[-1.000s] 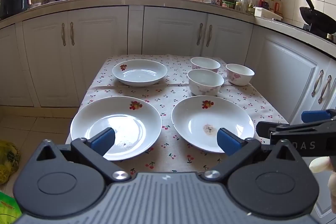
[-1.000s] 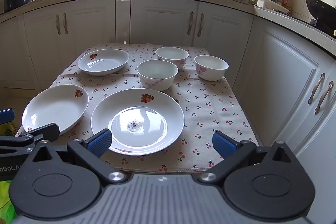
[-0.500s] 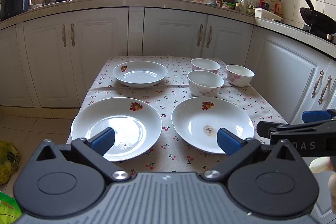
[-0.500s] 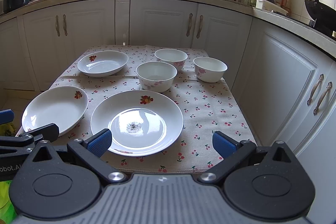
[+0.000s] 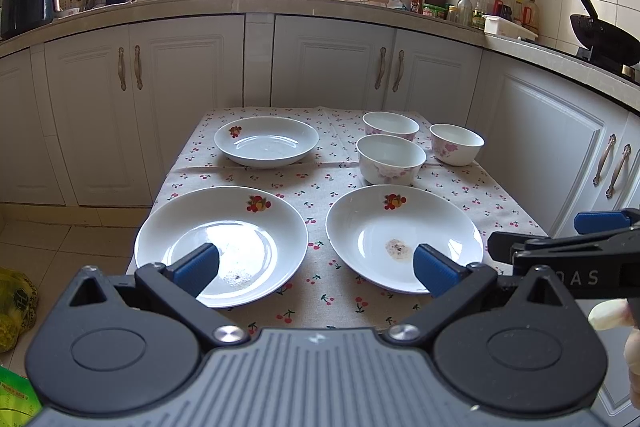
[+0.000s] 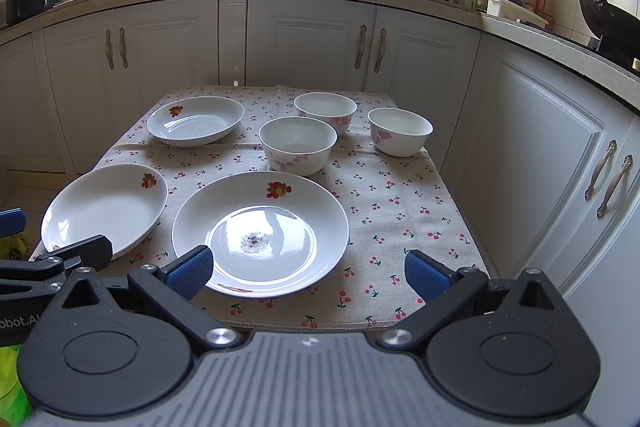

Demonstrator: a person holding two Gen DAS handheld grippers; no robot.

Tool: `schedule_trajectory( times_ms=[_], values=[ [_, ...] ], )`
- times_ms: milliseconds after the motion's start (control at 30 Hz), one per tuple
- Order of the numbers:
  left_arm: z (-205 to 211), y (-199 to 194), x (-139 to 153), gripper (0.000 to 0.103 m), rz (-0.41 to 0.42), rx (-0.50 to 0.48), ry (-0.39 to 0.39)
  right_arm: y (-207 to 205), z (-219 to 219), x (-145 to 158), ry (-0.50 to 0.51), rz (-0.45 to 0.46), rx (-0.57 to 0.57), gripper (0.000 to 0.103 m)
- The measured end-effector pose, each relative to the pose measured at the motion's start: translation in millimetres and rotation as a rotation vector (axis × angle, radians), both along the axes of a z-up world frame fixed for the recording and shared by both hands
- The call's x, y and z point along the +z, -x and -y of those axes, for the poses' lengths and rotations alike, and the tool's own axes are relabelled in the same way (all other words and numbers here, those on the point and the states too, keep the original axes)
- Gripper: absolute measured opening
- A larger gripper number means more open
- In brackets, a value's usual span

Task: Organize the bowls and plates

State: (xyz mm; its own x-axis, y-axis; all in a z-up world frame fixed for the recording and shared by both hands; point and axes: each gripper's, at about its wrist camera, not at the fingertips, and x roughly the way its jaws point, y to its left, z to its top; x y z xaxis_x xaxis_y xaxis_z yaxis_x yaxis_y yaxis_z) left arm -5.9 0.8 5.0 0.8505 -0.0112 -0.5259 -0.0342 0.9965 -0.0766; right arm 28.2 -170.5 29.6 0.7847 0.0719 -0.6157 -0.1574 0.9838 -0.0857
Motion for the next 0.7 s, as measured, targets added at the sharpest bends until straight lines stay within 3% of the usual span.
schedule_trajectory(
  times_ms=[700],
  values=[
    [0.3,1.6,3.4,0.102,0.003,-0.002,-0.001,0.5,0.2,0.1,0.003,0.002,-0.001,0.103]
  ],
)
